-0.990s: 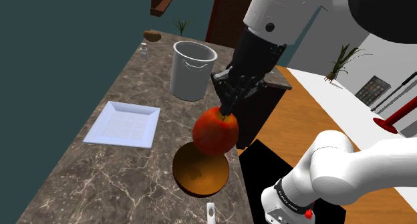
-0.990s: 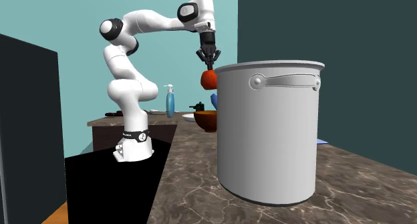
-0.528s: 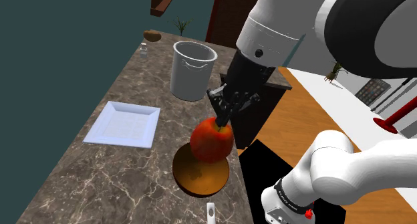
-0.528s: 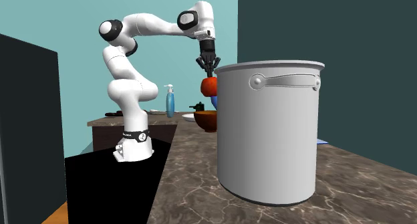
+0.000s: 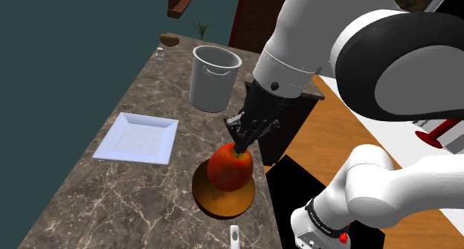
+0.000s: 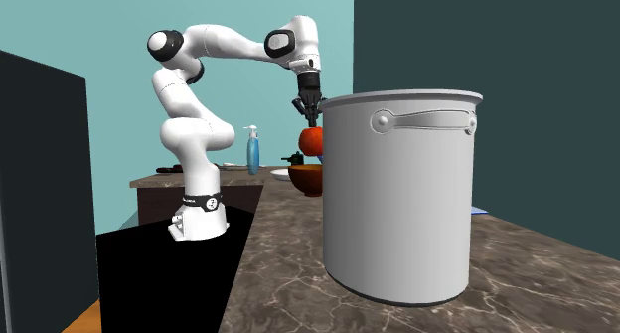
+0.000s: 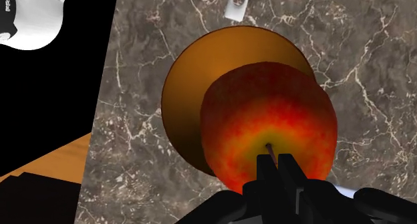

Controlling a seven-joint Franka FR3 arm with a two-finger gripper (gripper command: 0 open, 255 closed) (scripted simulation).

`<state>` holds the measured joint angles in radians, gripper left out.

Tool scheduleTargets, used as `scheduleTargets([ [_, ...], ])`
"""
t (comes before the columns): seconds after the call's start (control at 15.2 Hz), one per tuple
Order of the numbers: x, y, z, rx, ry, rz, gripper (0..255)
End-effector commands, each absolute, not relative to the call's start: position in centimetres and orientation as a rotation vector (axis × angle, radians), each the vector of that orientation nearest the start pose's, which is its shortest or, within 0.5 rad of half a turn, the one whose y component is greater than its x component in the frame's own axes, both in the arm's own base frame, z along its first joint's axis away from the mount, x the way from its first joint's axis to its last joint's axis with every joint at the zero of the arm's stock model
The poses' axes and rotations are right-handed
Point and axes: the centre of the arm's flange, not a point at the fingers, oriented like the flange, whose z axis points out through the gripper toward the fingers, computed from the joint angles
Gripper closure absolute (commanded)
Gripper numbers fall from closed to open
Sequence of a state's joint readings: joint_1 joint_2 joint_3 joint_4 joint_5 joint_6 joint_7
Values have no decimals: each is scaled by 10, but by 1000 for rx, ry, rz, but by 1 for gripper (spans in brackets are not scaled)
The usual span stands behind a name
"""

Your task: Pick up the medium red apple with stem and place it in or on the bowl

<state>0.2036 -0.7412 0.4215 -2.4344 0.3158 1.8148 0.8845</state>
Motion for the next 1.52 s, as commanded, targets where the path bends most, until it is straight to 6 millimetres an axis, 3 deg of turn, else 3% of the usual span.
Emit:
scheduleTargets([
  [0.0,260,247,523,-2998,631,-69,255],
  [0.33,260,247,498,-2998,631,-69,255],
  [0.79,260,247,498,-2998,631,-69,255],
  [0.86,260,247,498,-2998,631,-69,0],
  [1.19,260,247,498,-2998,631,-69,0],
  [1.45,257,244,547,-2998,631,-69,0],
])
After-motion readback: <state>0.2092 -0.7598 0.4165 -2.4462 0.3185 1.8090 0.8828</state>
